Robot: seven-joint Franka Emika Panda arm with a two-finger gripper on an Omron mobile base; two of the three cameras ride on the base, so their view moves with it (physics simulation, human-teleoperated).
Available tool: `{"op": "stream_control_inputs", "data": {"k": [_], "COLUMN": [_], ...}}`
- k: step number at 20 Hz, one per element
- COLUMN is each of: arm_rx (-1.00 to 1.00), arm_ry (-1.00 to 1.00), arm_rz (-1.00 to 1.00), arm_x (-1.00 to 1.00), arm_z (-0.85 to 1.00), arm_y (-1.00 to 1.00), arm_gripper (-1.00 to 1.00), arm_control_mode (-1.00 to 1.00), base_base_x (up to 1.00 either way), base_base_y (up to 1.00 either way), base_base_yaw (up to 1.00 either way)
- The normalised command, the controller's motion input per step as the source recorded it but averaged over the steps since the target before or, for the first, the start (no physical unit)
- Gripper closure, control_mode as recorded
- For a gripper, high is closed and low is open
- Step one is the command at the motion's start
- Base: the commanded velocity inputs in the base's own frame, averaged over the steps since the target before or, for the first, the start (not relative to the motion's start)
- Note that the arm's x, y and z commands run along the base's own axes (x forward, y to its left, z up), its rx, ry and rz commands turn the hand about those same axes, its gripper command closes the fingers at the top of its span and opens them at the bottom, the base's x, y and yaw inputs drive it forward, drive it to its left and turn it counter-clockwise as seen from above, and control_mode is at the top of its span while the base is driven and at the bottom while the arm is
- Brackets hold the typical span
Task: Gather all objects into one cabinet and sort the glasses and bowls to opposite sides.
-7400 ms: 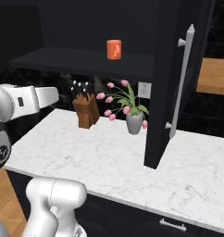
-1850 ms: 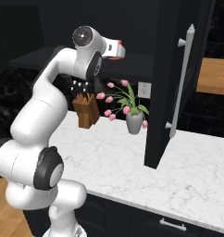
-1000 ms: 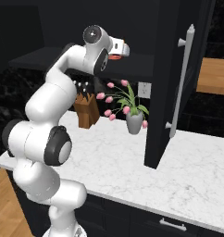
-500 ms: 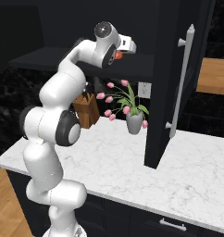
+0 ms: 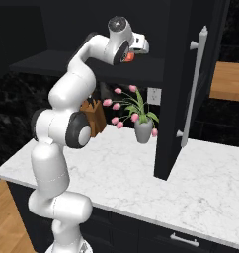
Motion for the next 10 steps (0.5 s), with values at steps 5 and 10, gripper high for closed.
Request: {"op": "stream_control_inputs", "data": {"k": [5, 10], "arm_rx": [0.00, 0.00], "arm_ry": [0.00, 0.00], "arm_rz": [0.07, 0.05], "arm_x": [0.00, 0.00], "arm_z": [-0.02, -0.06], "arm_y": [-0.07, -0.06], "arm_gripper": [1.00, 1.00], "arm_control_mode": [-1.00, -1.00], "base_base_x": [0.00, 0.00], "base_base_y": [0.00, 0.00], "base_base_yaw": [0.00, 0.00]}}
